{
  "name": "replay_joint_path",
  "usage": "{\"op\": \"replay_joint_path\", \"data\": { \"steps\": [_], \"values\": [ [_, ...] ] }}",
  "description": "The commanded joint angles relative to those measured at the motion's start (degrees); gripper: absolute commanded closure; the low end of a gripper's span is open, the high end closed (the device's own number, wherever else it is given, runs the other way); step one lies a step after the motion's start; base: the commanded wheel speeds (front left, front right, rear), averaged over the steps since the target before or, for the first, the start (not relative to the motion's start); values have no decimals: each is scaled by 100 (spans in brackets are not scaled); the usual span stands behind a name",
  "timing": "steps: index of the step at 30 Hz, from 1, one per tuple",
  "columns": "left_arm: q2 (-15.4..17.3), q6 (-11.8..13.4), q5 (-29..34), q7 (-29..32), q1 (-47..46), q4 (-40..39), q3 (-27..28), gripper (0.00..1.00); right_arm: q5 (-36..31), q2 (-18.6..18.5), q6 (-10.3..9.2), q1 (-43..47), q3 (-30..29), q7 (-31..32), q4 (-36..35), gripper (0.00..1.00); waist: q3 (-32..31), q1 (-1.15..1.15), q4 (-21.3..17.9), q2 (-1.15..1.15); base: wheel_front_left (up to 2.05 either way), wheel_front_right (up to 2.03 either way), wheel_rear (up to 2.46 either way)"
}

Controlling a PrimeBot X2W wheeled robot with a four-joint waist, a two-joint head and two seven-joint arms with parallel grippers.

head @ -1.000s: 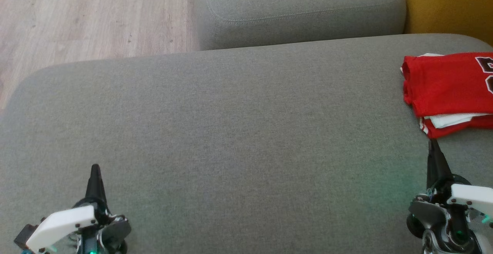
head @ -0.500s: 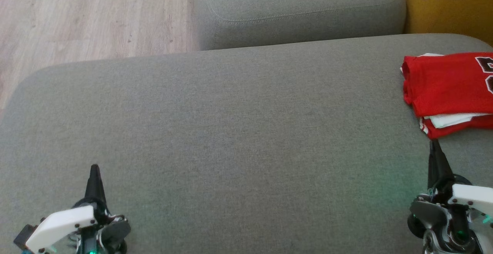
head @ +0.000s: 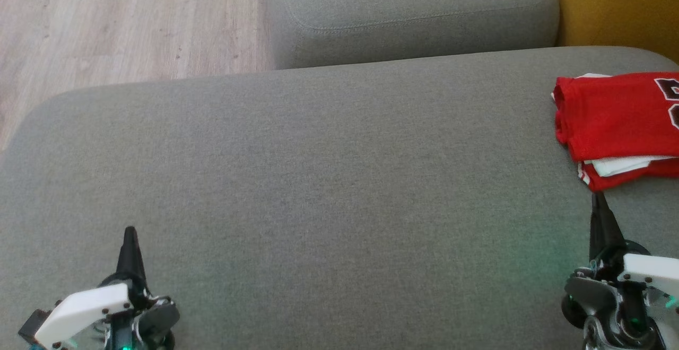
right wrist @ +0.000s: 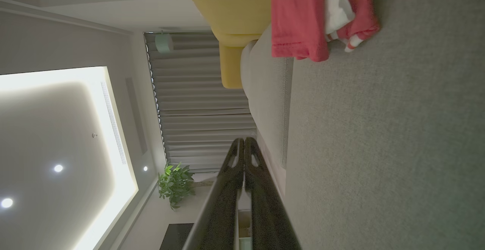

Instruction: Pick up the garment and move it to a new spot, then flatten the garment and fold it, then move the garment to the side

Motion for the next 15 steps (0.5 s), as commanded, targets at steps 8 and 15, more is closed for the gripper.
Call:
{"op": "replay_joint_path", "data": {
  "steps": [8,15],
  "values": [
    [40,-40,48,34,-288,-161,225,100,-14,-25,-4,-285,87,44,-217,100,0,0,0,0,0,0,0],
    [31,-40,58,43,-289,-160,237,100,-23,-17,-4,-286,76,52,-216,100,0,0,0,0,0,0,0]
  ]
}}
